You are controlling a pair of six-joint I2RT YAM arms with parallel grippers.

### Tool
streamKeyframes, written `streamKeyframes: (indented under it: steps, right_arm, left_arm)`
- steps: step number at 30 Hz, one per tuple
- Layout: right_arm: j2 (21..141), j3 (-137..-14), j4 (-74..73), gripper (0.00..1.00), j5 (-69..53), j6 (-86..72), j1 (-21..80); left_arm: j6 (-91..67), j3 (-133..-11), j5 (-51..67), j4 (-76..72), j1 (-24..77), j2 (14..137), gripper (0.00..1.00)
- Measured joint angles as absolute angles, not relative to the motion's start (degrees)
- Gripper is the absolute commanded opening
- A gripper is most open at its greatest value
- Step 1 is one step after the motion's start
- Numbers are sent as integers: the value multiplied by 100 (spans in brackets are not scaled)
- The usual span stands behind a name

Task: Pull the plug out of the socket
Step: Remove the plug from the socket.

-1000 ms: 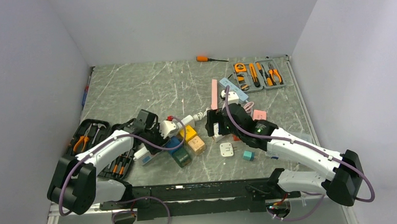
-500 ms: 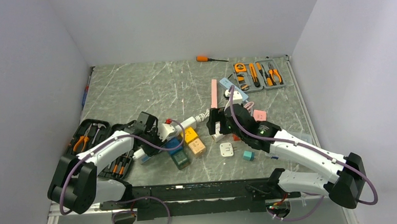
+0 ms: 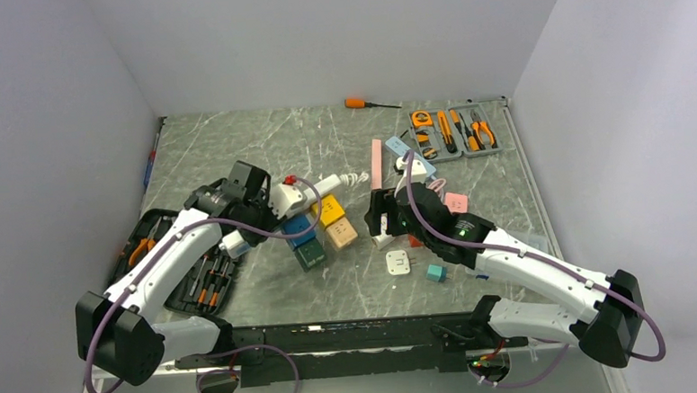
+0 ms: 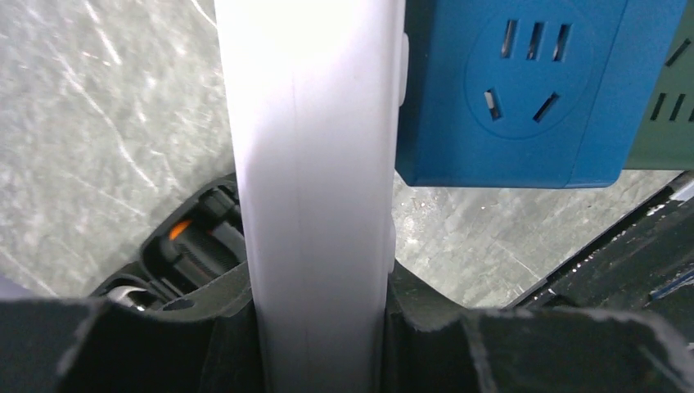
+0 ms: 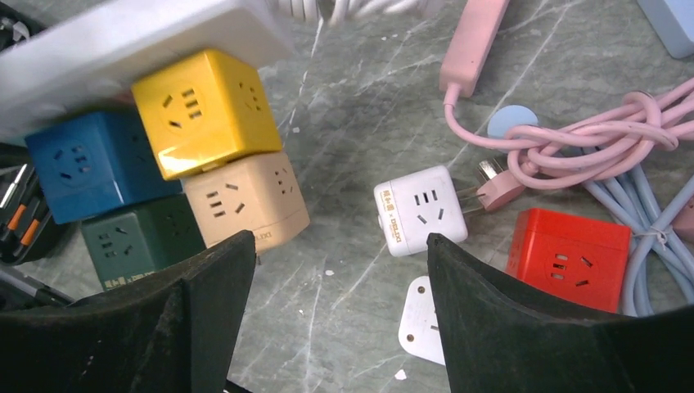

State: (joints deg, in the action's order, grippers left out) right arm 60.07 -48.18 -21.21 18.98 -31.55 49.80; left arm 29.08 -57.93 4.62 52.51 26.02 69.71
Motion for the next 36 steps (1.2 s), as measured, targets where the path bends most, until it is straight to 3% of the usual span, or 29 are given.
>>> streamKeyframes:
  steps: [6,15,36]
  right_arm:
    - [6208,-4895,-1953,75,1820,-3151,5151]
    - [6514,-5360,-1739,76,1933,-3041,5754]
    - [7686,-5596,-183,89,1900,-2480,6757]
  left_arm:
    - [2814,-6504,569,5594,2602,6976,0]
    - [2709,-6598,633,5878,2609,7247,0]
    - [2434,-6602,720,5946,2606,7437,0]
